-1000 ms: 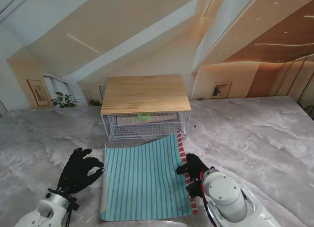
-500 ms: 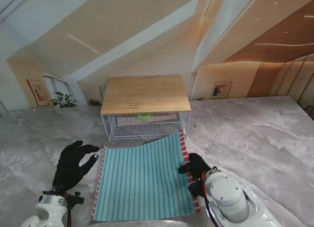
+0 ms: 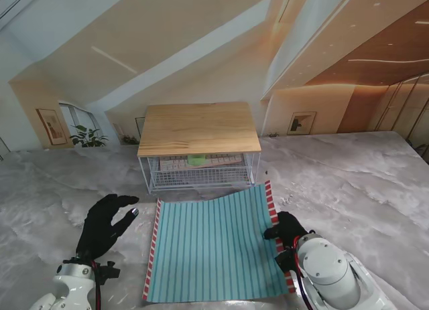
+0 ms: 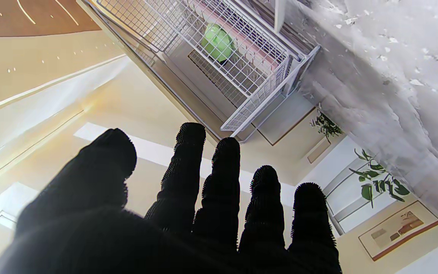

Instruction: Unroll the mouse pad and set up the keyboard and mouse from the tabletop organizer

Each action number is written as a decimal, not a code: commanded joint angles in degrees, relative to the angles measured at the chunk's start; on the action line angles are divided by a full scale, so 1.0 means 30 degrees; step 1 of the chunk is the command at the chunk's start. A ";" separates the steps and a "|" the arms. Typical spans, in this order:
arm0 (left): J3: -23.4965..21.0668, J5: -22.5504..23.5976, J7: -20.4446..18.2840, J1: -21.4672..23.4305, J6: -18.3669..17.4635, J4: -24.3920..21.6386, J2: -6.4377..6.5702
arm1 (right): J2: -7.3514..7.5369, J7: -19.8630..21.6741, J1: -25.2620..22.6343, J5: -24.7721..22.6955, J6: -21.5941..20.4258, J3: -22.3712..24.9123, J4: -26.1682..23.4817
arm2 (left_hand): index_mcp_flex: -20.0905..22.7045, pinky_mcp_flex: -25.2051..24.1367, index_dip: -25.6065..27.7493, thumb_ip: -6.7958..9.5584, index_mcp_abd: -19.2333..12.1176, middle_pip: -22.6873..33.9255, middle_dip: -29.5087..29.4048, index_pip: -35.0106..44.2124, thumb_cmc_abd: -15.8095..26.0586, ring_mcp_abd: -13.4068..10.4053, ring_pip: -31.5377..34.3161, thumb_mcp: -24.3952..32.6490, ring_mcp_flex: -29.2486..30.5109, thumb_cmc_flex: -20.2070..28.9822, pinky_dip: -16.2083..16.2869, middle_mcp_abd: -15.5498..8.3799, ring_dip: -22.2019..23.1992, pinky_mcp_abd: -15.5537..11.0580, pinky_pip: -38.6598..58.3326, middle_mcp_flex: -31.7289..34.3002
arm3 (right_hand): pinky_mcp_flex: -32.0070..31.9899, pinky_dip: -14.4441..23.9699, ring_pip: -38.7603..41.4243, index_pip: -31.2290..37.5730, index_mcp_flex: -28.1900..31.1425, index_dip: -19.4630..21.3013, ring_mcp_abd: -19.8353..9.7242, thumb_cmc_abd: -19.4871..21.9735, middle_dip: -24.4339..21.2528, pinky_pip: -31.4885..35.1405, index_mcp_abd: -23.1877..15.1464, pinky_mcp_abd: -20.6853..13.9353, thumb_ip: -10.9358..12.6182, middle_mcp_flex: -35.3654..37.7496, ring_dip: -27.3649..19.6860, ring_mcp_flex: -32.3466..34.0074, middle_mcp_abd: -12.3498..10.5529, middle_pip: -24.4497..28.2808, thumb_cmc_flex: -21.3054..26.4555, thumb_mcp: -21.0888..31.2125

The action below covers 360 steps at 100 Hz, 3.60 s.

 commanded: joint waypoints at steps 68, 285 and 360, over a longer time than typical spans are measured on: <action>0.0109 -0.0167 -0.0762 0.0159 0.0461 -0.0285 -0.0048 | 0.0453 0.0228 0.0515 -0.3817 0.1861 0.2135 0.1294 | -0.0242 -0.0120 -0.0369 0.0634 -0.0034 -0.0173 -0.0249 -0.0616 0.0031 -0.0467 -0.0249 -0.0633 -0.0800 0.0094 -0.0798 0.0075 0.0086 -0.0378 -0.0151 -0.0779 | 0.0563 -0.0282 0.1879 0.1166 0.1657 0.0458 -0.2690 0.0295 0.0393 0.4676 -0.1468 -0.4204 0.1618 0.1138 -0.0066 0.1199 0.2040 0.1279 0.1286 0.2236; 0.0004 -0.0336 -0.0441 0.0351 -0.0408 0.0023 -0.0119 | 0.0023 -0.6148 0.0106 -0.9600 -0.4226 0.2055 0.2739 | -0.0045 -0.0145 -0.0350 0.0619 0.0013 -0.0186 -0.0236 -0.0605 0.0095 -0.0458 -0.0314 -0.0754 -0.0839 0.0082 -0.0662 0.0026 0.0066 -0.0389 -0.0551 -0.0552 | -2.4454 -0.1736 -2.5564 -0.6871 -1.1876 -0.6528 -0.2944 0.3290 -0.8791 -2.7191 -0.5965 -0.2695 -0.4018 -1.5665 -0.5664 -2.1432 -0.5319 -1.4866 -0.5792 -0.5235; -0.0304 -0.0231 -0.0389 0.0703 -0.0710 -0.0134 -0.0118 | 0.0588 -0.5587 0.3772 -1.1687 -0.9938 -0.4297 0.3620 | -0.0187 -0.0151 -0.0380 0.0629 -0.0008 -0.0256 -0.0258 -0.0735 0.0090 -0.0571 -0.0351 -0.0779 -0.0857 0.0118 -0.0610 0.0152 0.0051 -0.0456 -0.0660 -0.0776 | -2.3716 -0.8491 -2.0868 -0.6103 -1.2821 -0.8585 -0.3655 0.3013 -0.7445 -2.1336 -0.3472 -0.4348 -0.4549 -1.5652 -0.4570 -2.1070 -0.5572 -1.1263 -0.5493 -0.4826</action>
